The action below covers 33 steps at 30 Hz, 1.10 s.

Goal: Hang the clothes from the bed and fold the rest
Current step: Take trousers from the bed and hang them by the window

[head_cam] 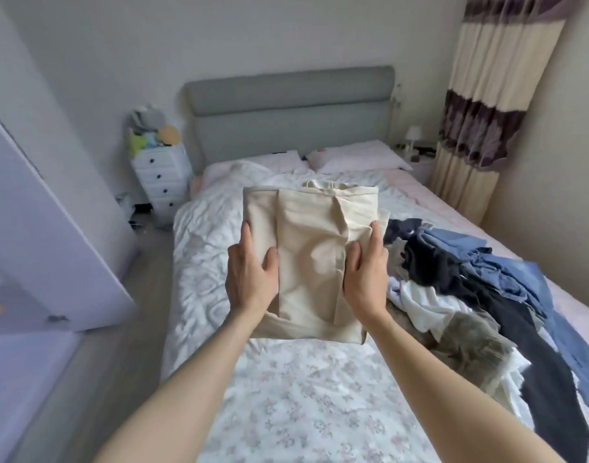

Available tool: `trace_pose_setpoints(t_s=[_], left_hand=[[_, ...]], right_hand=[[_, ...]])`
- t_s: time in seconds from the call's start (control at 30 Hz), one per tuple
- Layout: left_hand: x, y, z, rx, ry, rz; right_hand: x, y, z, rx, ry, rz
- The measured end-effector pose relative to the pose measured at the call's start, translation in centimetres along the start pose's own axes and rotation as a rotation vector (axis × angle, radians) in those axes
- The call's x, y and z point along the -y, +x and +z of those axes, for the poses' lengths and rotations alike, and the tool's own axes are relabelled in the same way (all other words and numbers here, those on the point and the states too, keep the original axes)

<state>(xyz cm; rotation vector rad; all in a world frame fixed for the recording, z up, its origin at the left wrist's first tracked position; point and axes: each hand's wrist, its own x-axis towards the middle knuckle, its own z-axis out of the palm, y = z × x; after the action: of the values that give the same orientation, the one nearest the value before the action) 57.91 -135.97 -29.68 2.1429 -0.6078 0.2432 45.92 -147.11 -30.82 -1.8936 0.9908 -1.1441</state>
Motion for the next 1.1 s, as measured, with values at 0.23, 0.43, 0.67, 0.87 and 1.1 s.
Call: trace_pose_setpoints(t_s=[0.23,0.43,0.67,0.87,1.1], left_hand=[[5.7,2.3,-16.5,-0.239,-0.046,-0.067],[14.4,3.2,-32.8,-0.397,0.123,-0.099],[20.2,6.1,-48.4,-0.491,0.253,-0.04],[24.2,9.9,-55.4,-0.558,0.272,-0.01],[29.0,16.7,-57.5,-0.664,0.275,-0.001]], right_hand=[[13.2,-5.0,8.1,0.122,0.195,-0.225],[25.7,-13.7,17.8,0.225,0.341,-0.296],[38.1,-20.8,26.8,0.207,0.498,-0.317],[45.3,-22.7,33.4,0.247,0.625,-0.341],[49.8,-20.9,42.0,0.281,0.678,-0.359]])
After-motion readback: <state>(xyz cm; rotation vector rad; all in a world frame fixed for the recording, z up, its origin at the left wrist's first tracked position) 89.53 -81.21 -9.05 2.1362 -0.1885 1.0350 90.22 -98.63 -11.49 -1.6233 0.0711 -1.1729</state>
